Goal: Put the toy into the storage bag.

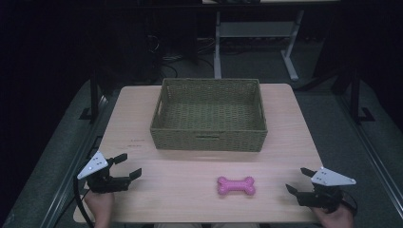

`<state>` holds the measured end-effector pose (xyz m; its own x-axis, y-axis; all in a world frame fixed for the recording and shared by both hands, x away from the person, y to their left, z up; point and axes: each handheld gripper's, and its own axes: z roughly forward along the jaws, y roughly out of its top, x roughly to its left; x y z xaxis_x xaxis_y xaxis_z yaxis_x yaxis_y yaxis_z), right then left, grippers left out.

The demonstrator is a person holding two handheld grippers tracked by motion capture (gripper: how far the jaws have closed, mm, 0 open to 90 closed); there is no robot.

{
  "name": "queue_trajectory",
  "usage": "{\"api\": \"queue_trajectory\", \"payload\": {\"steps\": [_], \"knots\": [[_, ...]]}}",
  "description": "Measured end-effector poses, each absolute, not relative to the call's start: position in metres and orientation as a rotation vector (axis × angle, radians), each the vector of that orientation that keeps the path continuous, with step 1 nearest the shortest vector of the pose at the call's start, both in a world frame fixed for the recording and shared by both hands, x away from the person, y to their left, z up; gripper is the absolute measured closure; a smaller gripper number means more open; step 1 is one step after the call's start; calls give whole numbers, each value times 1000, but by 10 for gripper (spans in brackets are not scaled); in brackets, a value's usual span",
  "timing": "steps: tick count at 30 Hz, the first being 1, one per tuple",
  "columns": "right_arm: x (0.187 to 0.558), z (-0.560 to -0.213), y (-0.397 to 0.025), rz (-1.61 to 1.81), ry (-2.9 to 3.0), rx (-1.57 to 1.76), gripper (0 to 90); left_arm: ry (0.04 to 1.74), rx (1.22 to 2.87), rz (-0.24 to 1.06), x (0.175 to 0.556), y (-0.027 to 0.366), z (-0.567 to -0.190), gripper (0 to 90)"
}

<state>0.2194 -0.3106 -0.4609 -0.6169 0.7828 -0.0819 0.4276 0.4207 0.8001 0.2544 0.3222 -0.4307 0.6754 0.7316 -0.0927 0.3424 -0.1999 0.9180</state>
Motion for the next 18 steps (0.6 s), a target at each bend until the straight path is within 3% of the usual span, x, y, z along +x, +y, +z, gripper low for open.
{"api": "queue_trajectory", "payload": {"steps": [18], "knots": [[229, -428, -271, 1035, 2453, 816, 180, 863, 1789, 433, 253, 326, -432, 139]]}}
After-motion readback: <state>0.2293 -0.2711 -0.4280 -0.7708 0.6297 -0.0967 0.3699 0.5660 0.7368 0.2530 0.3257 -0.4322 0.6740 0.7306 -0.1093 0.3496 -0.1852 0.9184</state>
